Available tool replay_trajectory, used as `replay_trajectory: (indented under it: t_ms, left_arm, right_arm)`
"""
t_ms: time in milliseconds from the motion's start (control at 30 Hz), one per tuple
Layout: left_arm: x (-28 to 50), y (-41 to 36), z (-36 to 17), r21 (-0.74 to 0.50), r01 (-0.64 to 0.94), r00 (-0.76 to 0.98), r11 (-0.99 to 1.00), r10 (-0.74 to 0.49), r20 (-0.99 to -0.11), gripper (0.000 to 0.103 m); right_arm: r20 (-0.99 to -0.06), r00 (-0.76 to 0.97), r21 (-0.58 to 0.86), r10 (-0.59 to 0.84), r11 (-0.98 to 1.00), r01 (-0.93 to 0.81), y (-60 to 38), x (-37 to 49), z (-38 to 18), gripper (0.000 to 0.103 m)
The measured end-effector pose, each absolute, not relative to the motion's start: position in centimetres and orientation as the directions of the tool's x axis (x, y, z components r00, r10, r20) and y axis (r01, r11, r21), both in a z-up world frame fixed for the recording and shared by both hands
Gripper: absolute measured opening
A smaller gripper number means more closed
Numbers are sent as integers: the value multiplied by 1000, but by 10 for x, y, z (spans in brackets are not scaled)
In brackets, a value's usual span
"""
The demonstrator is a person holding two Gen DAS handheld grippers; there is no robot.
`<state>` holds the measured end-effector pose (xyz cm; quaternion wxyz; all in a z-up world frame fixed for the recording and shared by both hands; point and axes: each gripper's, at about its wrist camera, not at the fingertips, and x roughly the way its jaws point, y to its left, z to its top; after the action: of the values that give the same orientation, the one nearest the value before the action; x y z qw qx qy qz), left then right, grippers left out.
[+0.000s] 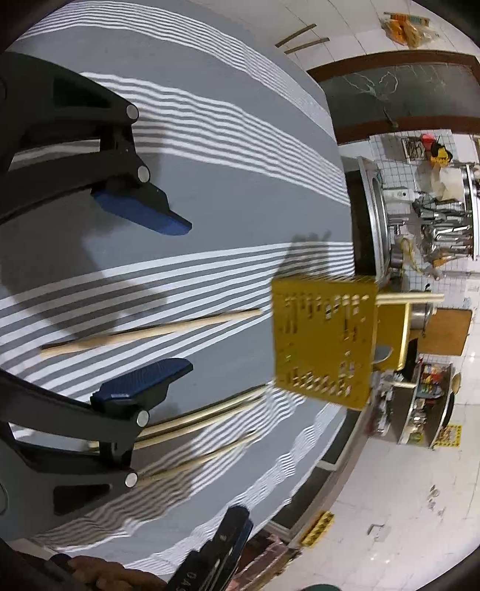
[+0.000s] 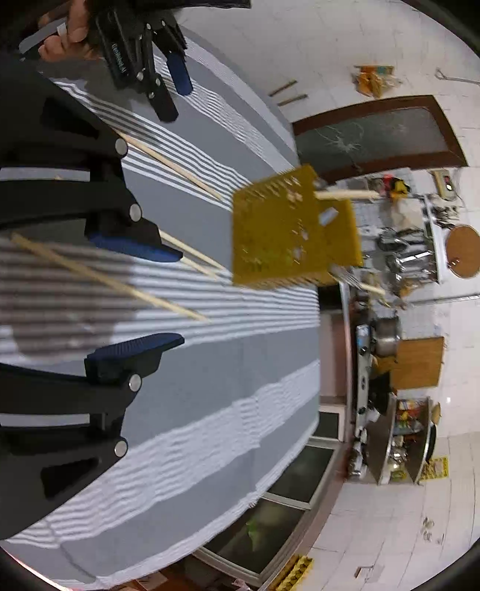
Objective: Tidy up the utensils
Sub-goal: 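Move both open tools back to the chopsticks lying on the cloth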
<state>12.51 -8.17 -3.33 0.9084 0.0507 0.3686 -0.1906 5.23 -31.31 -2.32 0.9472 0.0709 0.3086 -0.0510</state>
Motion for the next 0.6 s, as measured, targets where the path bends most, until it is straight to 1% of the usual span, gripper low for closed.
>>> replay_trajectory:
  t_ms: [267,400,600]
  left_arm:
    - [152,-87,-44,-50,390,627,920,-305,-716,67]
    - [170,-92,-48,-89,384,595,919,-320,-737,67]
    - [193,-111,-58,-66,386,574,920,-295,-764,67]
  right_arm:
    - [-639,768,99,-27,988,118,-286,77,-34,40]
    - [-660,750,86,-41,988,129,-279,91,-42,40]
    - [-701,712,81,-46,986,144,-283,117,-49,40]
